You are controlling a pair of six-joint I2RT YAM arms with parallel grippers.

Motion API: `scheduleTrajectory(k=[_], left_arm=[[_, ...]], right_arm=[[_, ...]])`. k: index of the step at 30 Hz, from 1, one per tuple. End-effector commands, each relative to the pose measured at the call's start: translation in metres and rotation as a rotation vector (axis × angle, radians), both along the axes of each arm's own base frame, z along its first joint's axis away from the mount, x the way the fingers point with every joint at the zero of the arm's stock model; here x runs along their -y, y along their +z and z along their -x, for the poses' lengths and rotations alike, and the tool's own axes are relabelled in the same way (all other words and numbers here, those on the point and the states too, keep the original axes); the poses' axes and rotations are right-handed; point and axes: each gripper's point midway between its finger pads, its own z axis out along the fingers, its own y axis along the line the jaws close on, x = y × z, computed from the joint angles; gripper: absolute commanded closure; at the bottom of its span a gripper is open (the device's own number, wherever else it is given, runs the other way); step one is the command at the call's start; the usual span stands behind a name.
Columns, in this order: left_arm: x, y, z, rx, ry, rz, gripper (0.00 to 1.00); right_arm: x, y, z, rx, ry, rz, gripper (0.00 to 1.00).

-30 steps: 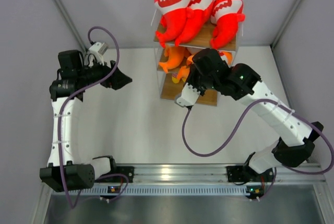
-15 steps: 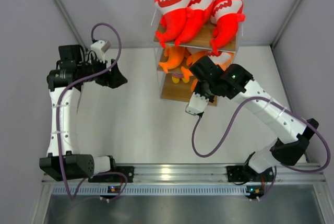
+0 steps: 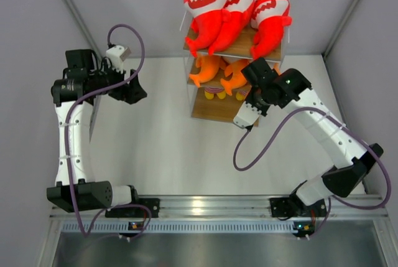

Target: Place and organize the stuffed toys onto the shelf

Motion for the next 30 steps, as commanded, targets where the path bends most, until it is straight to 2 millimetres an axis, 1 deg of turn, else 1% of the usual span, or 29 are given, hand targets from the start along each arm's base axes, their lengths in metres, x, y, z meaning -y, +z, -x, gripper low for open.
scheduleTrajectory(k=[1,2,5,6,7,9,10,11,13,14,18,19,22,23,24,25,27,28,30], left_arm=[[-0.006,0.001,-0.001,0.014,-0.004,-0.038,0.15],[-0.007,0.000,-0.002,0.011,-0.002,-0.039,0.15],[-0.007,-0.001,-0.004,0.011,-0.005,-0.042,0.15],[-0.007,-0.001,-0.005,0.009,-0.005,-0.042,0.15],[-0.007,-0.002,-0.005,0.007,-0.005,-0.044,0.15],[-0.008,-0.003,-0.007,0.004,-0.002,-0.047,0.15],[-0.009,-0.003,-0.008,0.003,0.000,-0.047,0.15],[-0.010,-0.003,-0.009,0.004,0.003,-0.053,0.15],[-0.011,-0.005,-0.010,0.000,0.006,-0.055,0.15],[-0.011,-0.006,-0.011,-0.002,0.007,-0.059,0.15],[-0.015,-0.006,-0.015,0.000,0.015,-0.075,0.15],[-0.015,-0.006,-0.015,-0.002,0.015,-0.074,0.15],[-0.014,-0.007,-0.016,-0.003,0.007,-0.069,0.15],[-0.014,-0.007,-0.017,-0.003,0.005,-0.069,0.15],[-0.014,-0.008,-0.017,-0.006,0.003,-0.068,0.15],[-0.013,-0.008,-0.017,-0.008,0.004,-0.067,0.15],[-0.013,-0.009,-0.018,-0.008,-0.002,-0.066,0.15],[-0.013,-0.009,-0.018,-0.008,-0.001,-0.067,0.15],[-0.012,-0.008,-0.017,-0.005,-0.006,-0.064,0.15]], right_arm=[[-0.005,0.000,0.006,-0.034,0.468,0.272,1.00],[-0.002,-0.002,0.002,-0.036,0.474,0.279,1.00],[-0.004,-0.001,-0.008,-0.014,0.511,0.274,1.00],[-0.005,0.000,-0.011,-0.005,0.522,0.268,1.00],[-0.011,0.003,-0.014,0.015,0.553,0.258,1.00],[-0.010,0.004,-0.022,0.027,0.559,0.240,1.00],[-0.013,0.004,-0.026,0.036,0.574,0.226,1.00],[-0.007,0.002,-0.032,0.032,0.556,0.220,1.00],[-0.004,0.001,-0.037,0.038,0.545,0.200,1.00],[0.000,-0.001,-0.042,0.039,0.529,0.193,1.00],[0.000,0.004,-0.047,0.061,0.524,0.153,0.99],[-0.002,0.005,-0.046,0.067,0.531,0.141,0.95],[-0.006,0.009,-0.044,0.091,0.549,0.113,0.91],[-0.013,0.011,-0.041,0.098,0.570,0.085,0.88],[-0.016,0.017,-0.045,0.133,0.574,0.074,0.84],[-0.016,0.015,-0.046,0.139,0.569,0.073,0.74],[-0.013,0.020,-0.050,0.173,0.551,0.086,0.70],[-0.013,0.020,-0.050,0.171,0.546,0.083,0.61],[-0.012,0.018,-0.049,0.166,0.537,0.078,0.52]])
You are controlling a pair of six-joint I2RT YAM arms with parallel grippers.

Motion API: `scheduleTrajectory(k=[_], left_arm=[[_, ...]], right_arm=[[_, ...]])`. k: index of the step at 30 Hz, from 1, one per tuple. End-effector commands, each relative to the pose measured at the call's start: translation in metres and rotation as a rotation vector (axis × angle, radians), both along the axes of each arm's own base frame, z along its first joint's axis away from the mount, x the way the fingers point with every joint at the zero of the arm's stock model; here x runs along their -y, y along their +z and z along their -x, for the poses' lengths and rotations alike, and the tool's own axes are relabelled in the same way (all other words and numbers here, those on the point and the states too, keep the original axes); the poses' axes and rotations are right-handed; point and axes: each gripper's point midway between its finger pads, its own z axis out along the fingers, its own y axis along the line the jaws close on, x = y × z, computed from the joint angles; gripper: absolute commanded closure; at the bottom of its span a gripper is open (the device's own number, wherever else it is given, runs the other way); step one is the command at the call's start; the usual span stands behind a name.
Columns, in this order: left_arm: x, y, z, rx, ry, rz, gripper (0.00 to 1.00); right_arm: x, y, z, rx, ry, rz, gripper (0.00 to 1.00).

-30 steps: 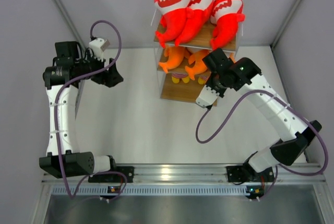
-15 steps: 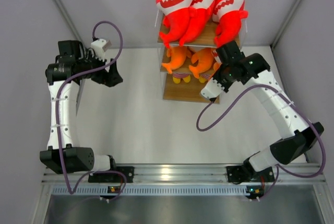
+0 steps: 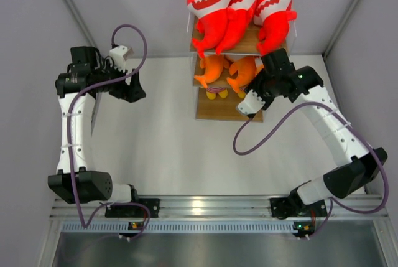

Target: Place and organize the stuffed toys onto the shelf

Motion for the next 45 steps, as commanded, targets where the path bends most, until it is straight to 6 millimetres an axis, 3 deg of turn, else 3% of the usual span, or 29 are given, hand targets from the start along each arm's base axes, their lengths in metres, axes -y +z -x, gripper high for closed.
scheduleTrajectory(k=[1,8,9,12,17,23,32,45], left_arm=[[-0.001,0.014,-0.002,0.052,-0.015,-0.007,0.15],[-0.001,0.012,-0.002,0.047,-0.016,-0.009,0.15],[0.000,0.012,-0.002,0.046,-0.021,-0.004,0.15],[0.002,0.014,0.000,0.052,-0.029,0.005,0.15],[0.001,0.013,0.002,0.052,-0.027,-0.003,0.15],[0.001,0.012,0.005,0.056,-0.030,-0.011,0.14],[0.001,0.011,0.007,0.057,-0.033,-0.014,0.14],[0.003,0.007,0.010,0.051,-0.047,-0.009,0.14]], right_arm=[[-0.023,0.032,-0.012,0.273,0.558,0.350,0.50],[-0.026,0.036,0.001,0.294,0.583,0.322,0.37],[-0.027,0.035,0.003,0.292,0.586,0.317,0.19],[-0.026,0.034,0.006,0.285,0.576,0.315,0.01],[-0.025,0.031,0.008,0.284,0.568,0.311,0.01],[-0.042,0.039,0.025,0.312,0.644,0.253,0.01],[-0.043,0.040,0.025,0.323,0.627,0.260,0.01],[-0.078,0.047,0.086,0.324,0.815,0.042,0.00]])
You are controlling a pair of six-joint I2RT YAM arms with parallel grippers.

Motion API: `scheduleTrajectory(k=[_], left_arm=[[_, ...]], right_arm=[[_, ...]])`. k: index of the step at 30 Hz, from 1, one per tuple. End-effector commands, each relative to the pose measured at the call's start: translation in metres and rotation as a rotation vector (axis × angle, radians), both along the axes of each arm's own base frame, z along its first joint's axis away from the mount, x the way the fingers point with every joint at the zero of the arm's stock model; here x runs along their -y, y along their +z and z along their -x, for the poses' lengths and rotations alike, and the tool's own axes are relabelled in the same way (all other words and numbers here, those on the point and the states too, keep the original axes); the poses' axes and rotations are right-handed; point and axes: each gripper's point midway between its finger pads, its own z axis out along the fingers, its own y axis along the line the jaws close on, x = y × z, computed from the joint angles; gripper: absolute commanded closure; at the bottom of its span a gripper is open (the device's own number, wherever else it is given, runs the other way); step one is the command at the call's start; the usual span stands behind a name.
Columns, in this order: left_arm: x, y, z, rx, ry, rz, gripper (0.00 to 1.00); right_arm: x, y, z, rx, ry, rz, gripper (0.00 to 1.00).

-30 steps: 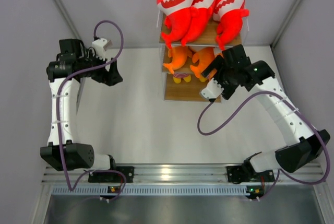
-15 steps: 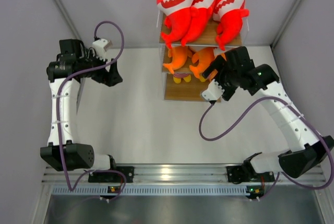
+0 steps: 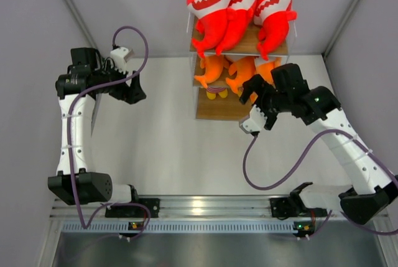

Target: Place and organize the stuffed toys onto the shelf

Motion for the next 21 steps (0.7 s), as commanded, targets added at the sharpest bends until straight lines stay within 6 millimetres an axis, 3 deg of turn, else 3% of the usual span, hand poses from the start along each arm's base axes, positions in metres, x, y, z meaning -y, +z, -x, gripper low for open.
scheduleTrajectory(k=[1,10,13,19,20,21], left_arm=[[0.002,0.010,0.008,0.046,-0.026,0.000,0.14],[0.004,0.009,0.013,0.048,-0.034,0.003,0.14],[0.004,0.008,0.013,0.045,-0.026,0.004,0.13],[-0.013,-0.011,0.010,-0.025,0.069,-0.047,0.13],[-0.014,-0.016,0.011,-0.038,0.073,-0.052,0.13],[-0.014,-0.019,0.013,-0.044,0.077,-0.056,0.13]], right_arm=[[-0.039,0.028,0.030,0.377,0.573,0.214,0.01],[-0.047,0.033,0.046,0.359,0.588,0.151,0.01],[-0.067,0.052,0.060,0.324,0.585,-0.030,0.01],[-0.093,0.099,0.066,0.343,0.480,-0.310,0.01],[-0.095,0.102,0.066,0.277,0.420,-0.394,0.00],[-0.098,0.130,0.067,0.326,0.401,-0.498,0.01]])
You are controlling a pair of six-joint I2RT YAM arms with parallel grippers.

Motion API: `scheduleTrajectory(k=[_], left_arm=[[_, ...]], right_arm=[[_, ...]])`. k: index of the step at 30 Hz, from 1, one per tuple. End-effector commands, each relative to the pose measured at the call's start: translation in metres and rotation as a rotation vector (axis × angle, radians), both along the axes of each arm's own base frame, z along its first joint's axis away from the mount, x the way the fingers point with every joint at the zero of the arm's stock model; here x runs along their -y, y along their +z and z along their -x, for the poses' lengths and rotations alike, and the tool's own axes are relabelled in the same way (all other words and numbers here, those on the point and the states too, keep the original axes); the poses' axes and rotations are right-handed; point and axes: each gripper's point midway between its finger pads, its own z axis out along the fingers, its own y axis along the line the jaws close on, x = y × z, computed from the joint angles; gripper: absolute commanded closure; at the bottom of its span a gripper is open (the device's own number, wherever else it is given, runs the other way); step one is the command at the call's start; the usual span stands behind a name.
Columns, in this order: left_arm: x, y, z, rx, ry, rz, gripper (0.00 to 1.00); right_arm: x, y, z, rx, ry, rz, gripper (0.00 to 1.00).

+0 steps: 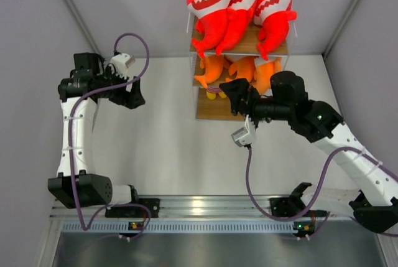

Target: Place and organize the stuffed toys onto the shelf

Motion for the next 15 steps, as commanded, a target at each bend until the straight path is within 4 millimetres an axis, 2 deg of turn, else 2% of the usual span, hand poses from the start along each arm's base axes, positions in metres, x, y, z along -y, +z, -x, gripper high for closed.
scheduleTrajectory(k=[1,2,3,4,6,9,10,12,13,15], left_arm=[[-0.009,-0.006,0.006,-0.012,0.048,-0.031,0.13],[-0.008,-0.007,0.007,-0.015,0.045,-0.029,0.13],[-0.007,-0.009,0.008,-0.022,0.040,-0.020,0.14],[-0.004,-0.010,0.009,-0.025,0.031,-0.008,0.14],[-0.001,-0.011,0.011,-0.032,0.021,0.011,0.14],[0.005,-0.013,0.011,-0.041,-0.003,0.038,0.14],[0.006,-0.014,0.012,-0.046,-0.008,0.044,0.14],[0.008,-0.016,0.012,-0.048,-0.020,0.053,0.15],[0.008,-0.019,0.013,-0.054,-0.023,0.053,0.15],[0.010,-0.021,0.015,-0.051,-0.041,0.051,0.16]], right_arm=[[-0.024,0.088,0.017,0.135,0.063,-0.327,0.01],[-0.023,0.093,0.016,0.038,0.009,-0.414,0.01],[-0.025,0.125,0.023,0.069,0.022,-0.539,0.01],[-0.025,0.132,0.026,-0.012,0.001,-0.615,0.01],[-0.022,0.162,0.032,-0.041,-0.002,-0.745,0.01],[-0.013,0.196,0.043,-0.232,-0.002,-0.942,0.01],[-0.006,0.218,0.047,-0.340,0.006,-1.081,0.01],[0.007,0.239,0.051,-0.441,0.010,-1.231,0.01],[0.017,0.249,0.048,-0.551,-0.010,-1.363,0.01],[0.029,0.254,0.043,-0.665,-0.043,-1.482,0.05]])
